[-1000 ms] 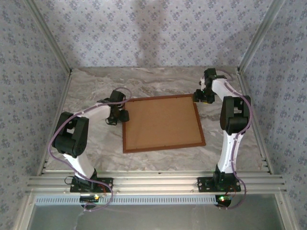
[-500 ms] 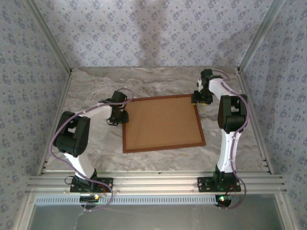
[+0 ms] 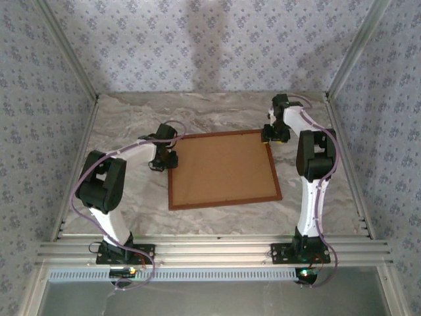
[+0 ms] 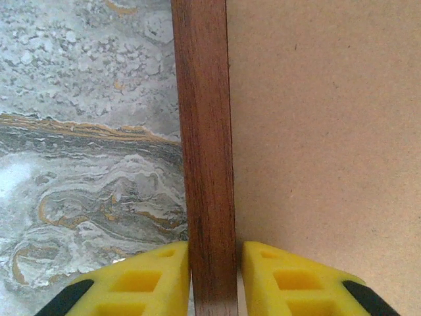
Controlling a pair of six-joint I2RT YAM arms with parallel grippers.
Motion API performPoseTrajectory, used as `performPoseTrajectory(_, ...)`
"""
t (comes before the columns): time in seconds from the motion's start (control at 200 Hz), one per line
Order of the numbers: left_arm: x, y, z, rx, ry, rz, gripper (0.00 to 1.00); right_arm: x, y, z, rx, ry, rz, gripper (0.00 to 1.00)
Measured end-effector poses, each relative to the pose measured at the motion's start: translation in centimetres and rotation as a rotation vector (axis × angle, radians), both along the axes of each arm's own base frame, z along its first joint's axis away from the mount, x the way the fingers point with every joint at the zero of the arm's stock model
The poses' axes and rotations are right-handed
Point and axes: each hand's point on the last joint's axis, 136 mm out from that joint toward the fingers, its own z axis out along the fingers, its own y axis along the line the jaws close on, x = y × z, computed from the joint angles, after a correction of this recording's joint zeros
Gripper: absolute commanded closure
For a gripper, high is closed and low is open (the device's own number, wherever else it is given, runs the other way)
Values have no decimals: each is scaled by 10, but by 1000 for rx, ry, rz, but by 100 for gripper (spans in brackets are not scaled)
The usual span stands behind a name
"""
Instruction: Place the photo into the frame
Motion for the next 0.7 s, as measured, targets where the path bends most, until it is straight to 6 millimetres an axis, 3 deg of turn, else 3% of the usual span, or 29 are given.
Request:
performPoseTrajectory(0.405, 0, -1, 0, 7, 0, -11, 74, 1, 1, 0, -68, 26, 22, 43)
performPoseTrajectory(0.7, -1, -1, 1, 10, 1, -11, 74, 0, 11, -6, -143, 56, 61, 36)
